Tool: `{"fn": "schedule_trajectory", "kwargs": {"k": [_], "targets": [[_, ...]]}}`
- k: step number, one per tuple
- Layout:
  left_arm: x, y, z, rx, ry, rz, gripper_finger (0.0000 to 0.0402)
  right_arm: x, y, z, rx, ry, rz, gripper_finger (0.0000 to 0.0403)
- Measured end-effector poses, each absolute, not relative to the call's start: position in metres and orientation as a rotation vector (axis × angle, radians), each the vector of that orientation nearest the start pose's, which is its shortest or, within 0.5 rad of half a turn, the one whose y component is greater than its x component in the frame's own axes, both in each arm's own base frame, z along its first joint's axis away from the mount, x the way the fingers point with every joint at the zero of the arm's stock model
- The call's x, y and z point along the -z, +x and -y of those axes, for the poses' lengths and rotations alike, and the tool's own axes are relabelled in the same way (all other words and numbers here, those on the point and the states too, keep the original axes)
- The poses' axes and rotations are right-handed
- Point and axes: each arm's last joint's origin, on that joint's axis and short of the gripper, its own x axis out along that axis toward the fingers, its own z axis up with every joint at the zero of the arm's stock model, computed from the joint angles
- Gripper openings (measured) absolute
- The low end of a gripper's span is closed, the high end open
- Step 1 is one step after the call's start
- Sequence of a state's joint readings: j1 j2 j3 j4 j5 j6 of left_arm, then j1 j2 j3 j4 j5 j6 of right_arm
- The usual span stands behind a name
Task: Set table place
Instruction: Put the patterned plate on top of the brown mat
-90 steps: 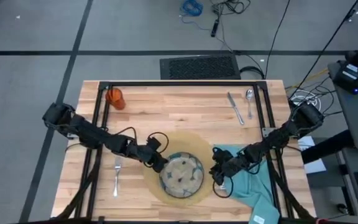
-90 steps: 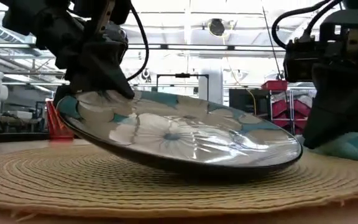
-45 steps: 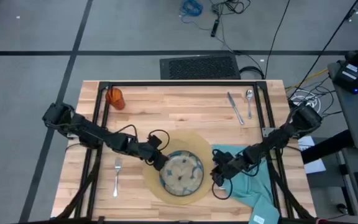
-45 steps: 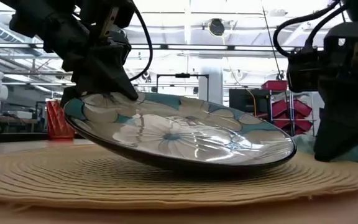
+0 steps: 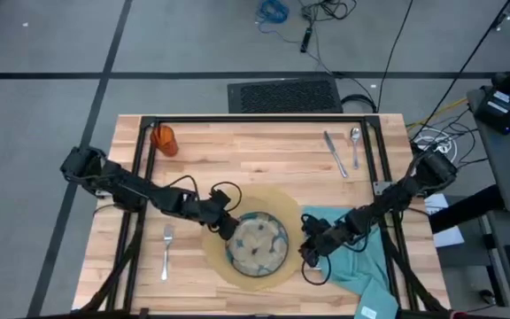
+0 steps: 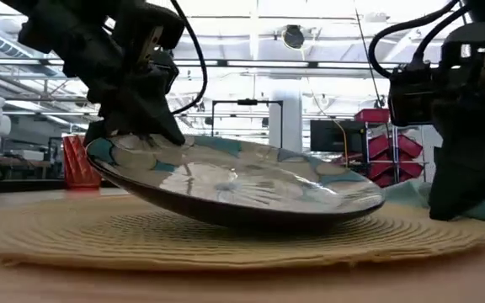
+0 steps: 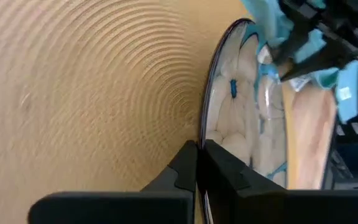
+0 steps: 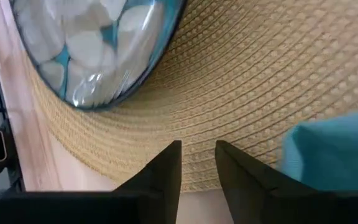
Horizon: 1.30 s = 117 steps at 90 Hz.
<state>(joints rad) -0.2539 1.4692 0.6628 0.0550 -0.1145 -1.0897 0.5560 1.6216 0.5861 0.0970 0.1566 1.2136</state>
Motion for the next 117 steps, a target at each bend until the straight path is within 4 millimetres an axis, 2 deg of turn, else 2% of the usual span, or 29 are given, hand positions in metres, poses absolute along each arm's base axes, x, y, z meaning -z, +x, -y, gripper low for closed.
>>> {"fn": "schedule_trajectory", "kwargs": {"k": [47,65,80,117], "targets": [[-0.165,0.271,0.052,-0.301,-0.862,-0.717,0.0,-0.109,0.228,-0.139,0.15,0.783,-1.002,0.0093],[-0.173,0.278,0.052,-0.244,-0.863,-0.616,0.0,-0.109,0.229,-0.138,0.108,0.782,-1.035,0.0093],[-0.174,0.279,0.051,-0.241,-0.855,-0.603,0.0,-0.109,0.229,-0.138,0.104,0.781,-1.037,0.0093],[-0.176,0.284,0.035,-0.274,-0.817,-0.579,0.0,-0.109,0.228,-0.139,0.103,0.775,-1.035,0.0093]]}}
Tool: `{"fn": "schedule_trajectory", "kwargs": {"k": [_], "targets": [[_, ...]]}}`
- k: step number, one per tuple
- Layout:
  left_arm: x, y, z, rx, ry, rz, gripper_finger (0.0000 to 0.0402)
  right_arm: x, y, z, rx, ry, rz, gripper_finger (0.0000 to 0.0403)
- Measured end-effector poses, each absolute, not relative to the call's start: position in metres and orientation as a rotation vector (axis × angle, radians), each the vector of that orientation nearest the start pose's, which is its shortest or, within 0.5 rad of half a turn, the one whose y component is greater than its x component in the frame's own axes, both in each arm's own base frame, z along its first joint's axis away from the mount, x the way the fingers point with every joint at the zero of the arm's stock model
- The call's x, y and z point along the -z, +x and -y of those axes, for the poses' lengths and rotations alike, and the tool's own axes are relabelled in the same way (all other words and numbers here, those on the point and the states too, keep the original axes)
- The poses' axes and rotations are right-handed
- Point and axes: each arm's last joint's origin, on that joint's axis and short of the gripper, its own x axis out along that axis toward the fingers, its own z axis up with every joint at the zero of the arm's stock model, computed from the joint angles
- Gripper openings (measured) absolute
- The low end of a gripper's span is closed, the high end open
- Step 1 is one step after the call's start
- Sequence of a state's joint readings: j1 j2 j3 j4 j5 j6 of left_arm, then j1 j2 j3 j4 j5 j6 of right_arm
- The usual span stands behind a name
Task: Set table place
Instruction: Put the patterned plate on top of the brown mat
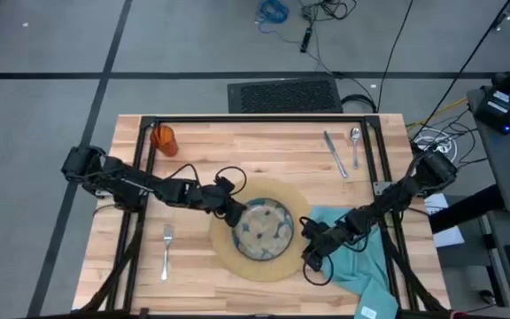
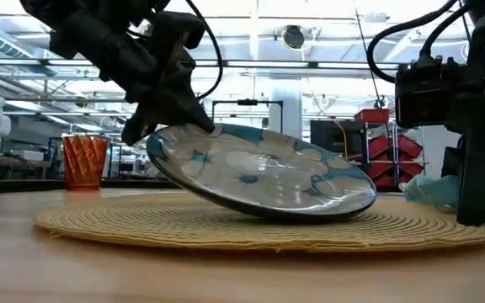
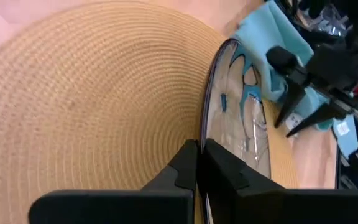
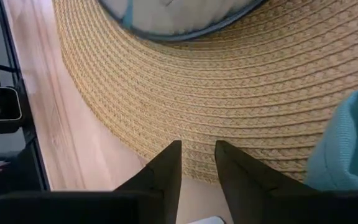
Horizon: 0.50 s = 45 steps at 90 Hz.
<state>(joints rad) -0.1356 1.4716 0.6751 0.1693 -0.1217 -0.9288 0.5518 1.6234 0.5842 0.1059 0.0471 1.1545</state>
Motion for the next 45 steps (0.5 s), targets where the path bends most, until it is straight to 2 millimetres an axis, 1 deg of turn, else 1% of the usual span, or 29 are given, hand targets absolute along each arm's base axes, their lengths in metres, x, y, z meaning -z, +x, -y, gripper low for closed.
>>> {"fn": "schedule_trajectory", "kwargs": {"k": [20,45], "targets": [[-0.158,0.289,0.041,-0.265,-0.846,-0.655,0.0,-0.109,0.228,-0.139,0.097,0.769,-1.037,0.0093],[-0.156,0.288,0.05,-0.233,-0.867,-0.691,0.0,-0.109,0.228,-0.139,0.103,0.774,-1.036,0.0093]]}}
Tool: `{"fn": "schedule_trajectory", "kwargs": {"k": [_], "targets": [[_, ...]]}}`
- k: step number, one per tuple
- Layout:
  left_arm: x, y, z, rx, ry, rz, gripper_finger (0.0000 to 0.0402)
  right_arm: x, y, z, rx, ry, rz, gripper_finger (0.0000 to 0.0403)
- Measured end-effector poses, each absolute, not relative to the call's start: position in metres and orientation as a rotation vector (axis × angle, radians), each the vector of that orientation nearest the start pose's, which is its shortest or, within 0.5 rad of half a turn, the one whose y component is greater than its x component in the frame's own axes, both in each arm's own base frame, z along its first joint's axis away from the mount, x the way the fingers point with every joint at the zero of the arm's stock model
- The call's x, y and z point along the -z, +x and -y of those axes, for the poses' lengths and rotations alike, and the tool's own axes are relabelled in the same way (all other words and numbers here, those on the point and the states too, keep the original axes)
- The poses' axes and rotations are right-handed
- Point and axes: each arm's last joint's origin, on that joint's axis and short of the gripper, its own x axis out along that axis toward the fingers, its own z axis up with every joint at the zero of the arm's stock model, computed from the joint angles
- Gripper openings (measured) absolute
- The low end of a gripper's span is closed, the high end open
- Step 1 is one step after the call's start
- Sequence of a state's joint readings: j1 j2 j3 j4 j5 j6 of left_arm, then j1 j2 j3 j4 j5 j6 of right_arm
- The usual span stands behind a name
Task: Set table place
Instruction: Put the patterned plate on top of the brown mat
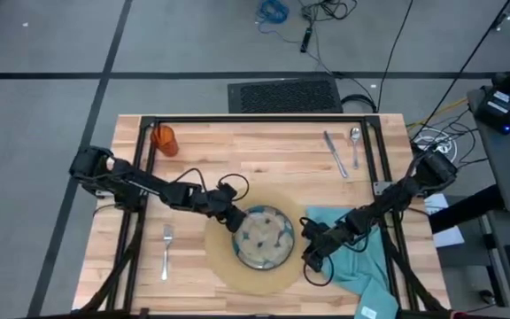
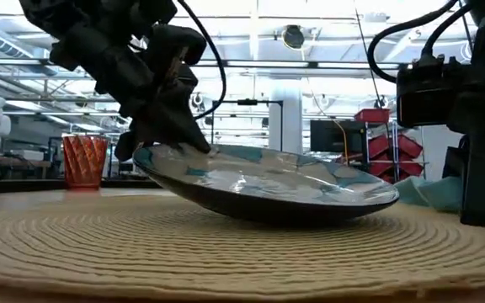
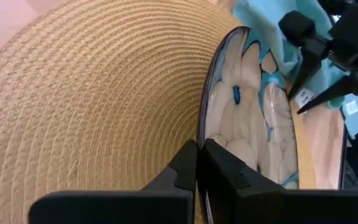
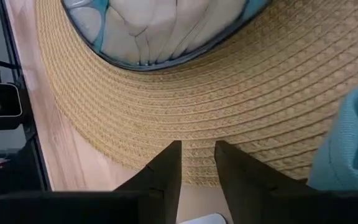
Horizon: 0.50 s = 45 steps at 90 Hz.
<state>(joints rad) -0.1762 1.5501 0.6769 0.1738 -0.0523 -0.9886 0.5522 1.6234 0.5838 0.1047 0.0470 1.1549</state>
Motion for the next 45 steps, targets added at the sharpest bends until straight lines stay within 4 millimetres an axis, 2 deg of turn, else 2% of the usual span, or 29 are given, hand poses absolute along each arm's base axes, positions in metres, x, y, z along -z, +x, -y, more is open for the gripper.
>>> {"fn": "schedule_trajectory", "kwargs": {"k": [13,36,45], "targets": [[-0.157,0.286,0.055,-0.188,-0.875,-0.714,0.0,-0.109,0.229,-0.138,0.115,0.782,-1.031,0.0093],[-0.18,0.279,0.056,-0.14,-0.884,-0.654,0.0,-0.108,0.229,-0.138,0.145,0.8,-1.02,0.0093],[-0.183,0.276,0.058,-0.133,-0.881,-0.657,0.0,-0.108,0.229,-0.138,0.146,0.799,-1.019,0.0093]]}}
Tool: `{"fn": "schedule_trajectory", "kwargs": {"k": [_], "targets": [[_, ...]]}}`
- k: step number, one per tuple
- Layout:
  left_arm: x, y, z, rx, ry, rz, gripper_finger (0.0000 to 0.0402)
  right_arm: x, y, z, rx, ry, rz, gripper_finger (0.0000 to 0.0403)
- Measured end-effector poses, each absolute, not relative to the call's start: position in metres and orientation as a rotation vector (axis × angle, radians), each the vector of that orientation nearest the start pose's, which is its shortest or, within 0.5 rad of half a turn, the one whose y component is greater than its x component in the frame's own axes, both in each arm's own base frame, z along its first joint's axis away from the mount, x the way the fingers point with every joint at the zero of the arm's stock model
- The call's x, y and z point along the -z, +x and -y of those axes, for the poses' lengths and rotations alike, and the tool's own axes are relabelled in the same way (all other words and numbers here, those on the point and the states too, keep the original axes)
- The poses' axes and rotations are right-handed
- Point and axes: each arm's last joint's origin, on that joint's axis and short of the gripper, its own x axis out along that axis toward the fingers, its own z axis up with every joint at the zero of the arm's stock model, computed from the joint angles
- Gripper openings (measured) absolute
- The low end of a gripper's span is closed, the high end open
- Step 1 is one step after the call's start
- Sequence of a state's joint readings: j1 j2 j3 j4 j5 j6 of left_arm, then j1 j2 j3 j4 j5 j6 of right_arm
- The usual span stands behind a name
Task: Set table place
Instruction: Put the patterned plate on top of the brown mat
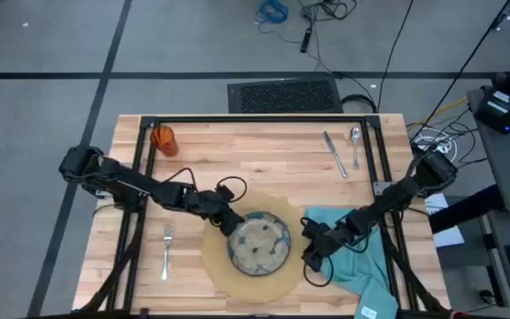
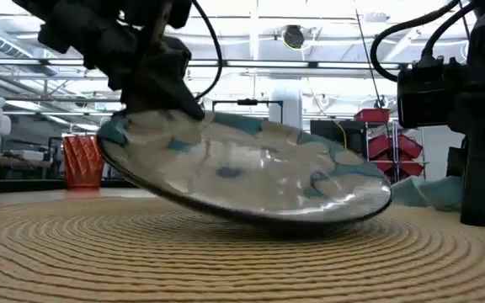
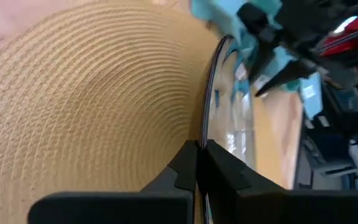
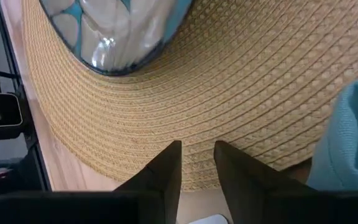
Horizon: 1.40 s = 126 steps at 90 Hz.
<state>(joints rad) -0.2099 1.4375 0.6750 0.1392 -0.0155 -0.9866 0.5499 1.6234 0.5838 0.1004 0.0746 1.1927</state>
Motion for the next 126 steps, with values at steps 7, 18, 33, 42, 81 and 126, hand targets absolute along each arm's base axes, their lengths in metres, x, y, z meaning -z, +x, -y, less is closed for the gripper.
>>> {"fn": "schedule_trajectory", "kwargs": {"k": [7,18,33,42,81,126], "targets": [[-0.18,0.273,0.059,-0.156,-0.877,-0.692,0.0,-0.108,0.229,-0.138,0.148,0.798,-1.017,0.0093],[-0.177,0.272,0.06,-0.179,-0.878,-0.717,0.0,-0.108,0.229,-0.137,0.15,0.796,-1.016,0.0093],[-0.176,0.272,0.06,-0.188,-0.874,-0.717,0.0,-0.108,0.229,-0.137,0.152,0.795,-1.015,0.0093],[-0.175,0.272,0.059,-0.192,-0.872,-0.721,0.0,-0.108,0.229,-0.137,0.154,0.794,-1.014,0.0093],[-0.169,0.274,0.06,-0.2,-0.847,-0.736,0.0024,-0.108,0.229,-0.137,0.155,0.796,-1.012,0.0093],[-0.169,0.274,0.057,-0.191,-0.818,-0.745,0.0108,-0.108,0.229,-0.137,0.152,0.794,-1.013,0.0093]]}}
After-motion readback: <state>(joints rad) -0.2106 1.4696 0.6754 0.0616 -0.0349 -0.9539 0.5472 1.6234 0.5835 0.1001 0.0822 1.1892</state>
